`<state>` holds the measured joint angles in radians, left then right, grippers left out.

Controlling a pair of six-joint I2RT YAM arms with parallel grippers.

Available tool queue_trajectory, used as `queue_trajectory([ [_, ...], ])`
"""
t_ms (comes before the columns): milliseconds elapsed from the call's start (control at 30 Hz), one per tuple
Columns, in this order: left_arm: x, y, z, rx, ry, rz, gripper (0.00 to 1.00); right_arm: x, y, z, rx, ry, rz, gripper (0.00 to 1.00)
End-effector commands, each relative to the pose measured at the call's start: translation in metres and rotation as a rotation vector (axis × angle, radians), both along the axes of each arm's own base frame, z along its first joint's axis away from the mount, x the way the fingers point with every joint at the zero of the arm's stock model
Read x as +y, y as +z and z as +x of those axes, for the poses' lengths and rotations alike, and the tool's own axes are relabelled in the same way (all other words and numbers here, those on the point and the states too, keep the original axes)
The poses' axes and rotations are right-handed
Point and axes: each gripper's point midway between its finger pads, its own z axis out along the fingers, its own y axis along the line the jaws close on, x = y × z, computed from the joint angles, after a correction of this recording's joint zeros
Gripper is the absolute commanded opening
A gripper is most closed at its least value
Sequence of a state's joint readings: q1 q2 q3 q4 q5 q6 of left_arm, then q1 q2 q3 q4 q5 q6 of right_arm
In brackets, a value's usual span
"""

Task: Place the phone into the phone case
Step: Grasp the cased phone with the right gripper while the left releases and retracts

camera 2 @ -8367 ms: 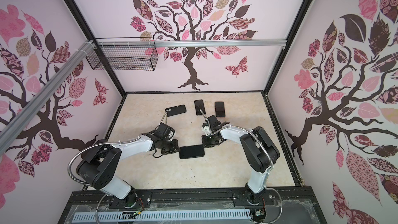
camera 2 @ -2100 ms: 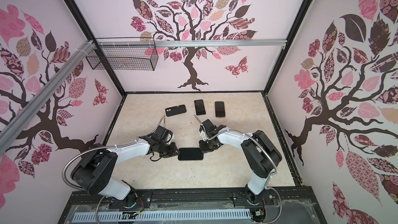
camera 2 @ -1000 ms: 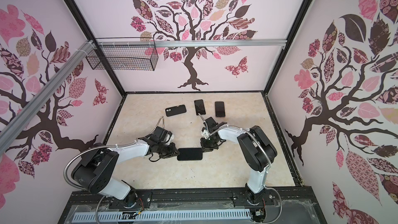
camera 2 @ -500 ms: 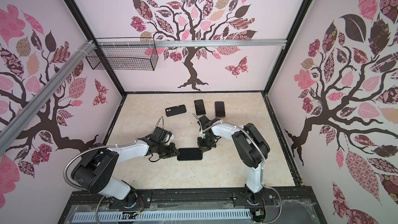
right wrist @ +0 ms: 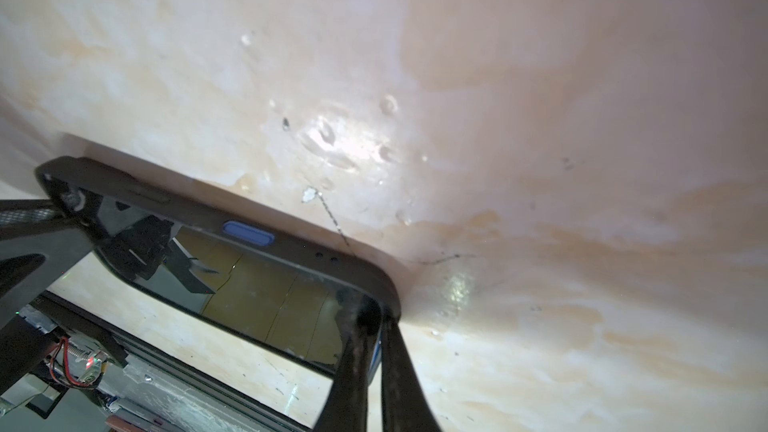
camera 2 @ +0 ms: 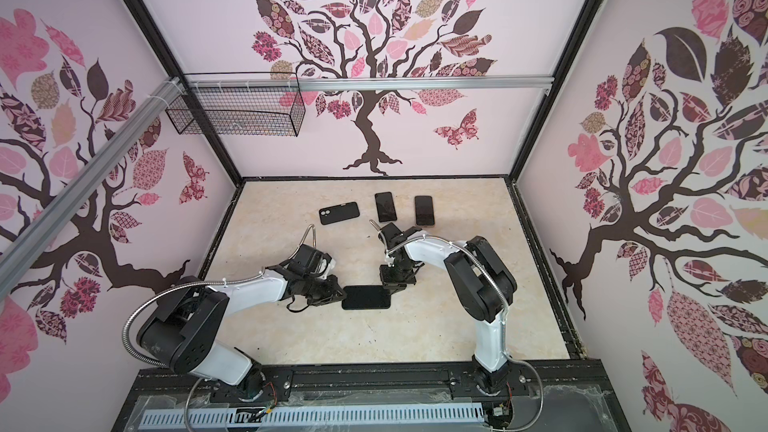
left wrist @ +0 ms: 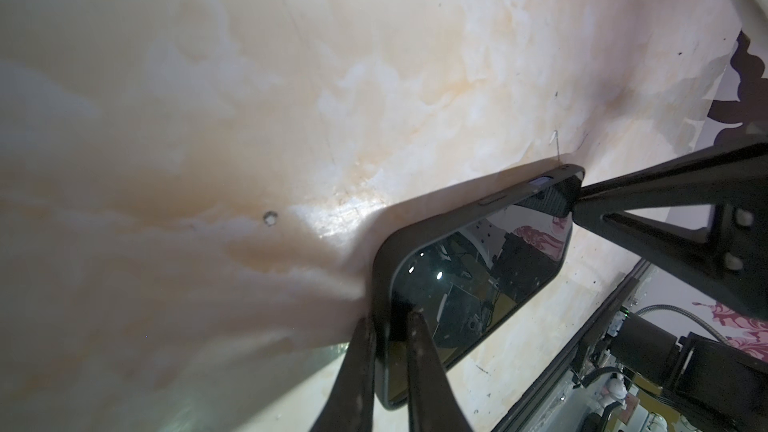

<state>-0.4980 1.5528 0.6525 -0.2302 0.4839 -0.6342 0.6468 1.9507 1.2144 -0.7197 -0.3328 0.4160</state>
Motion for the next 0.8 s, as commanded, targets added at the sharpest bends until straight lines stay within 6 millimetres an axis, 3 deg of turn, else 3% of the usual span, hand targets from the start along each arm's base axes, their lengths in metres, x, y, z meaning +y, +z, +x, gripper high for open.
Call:
queue_trajectory([
  [0, 0.000, -0.025, -0.015, 0.034, -0.023, 0.055, 0.14, -0.006, -0.139, -0.031, -0.079, 0.166, -0.199, 0.11],
  [233, 0.012, -0.018, -0.008, -0.004, 0.005, 0.136, 0.14, -0.021, -0.093, -0.012, -0.183, 0.218, -0.298, 0.19],
  [433, 0.019, -0.012, -0.006, -0.026, 0.030, 0.162, 0.14, -0.012, -0.046, -0.001, -0.243, 0.265, -0.257, 0.29],
  [533, 0.024, -0.006, -0.004, -0.049, 0.054, 0.176, 0.16, 0.000, -0.016, 0.006, -0.286, 0.290, -0.196, 0.38],
  [767, 0.045, 0.019, 0.003, -0.122, 0.136, 0.191, 0.20, 0.028, 0.056, 0.020, -0.455, 0.443, -0.025, 0.71],
])
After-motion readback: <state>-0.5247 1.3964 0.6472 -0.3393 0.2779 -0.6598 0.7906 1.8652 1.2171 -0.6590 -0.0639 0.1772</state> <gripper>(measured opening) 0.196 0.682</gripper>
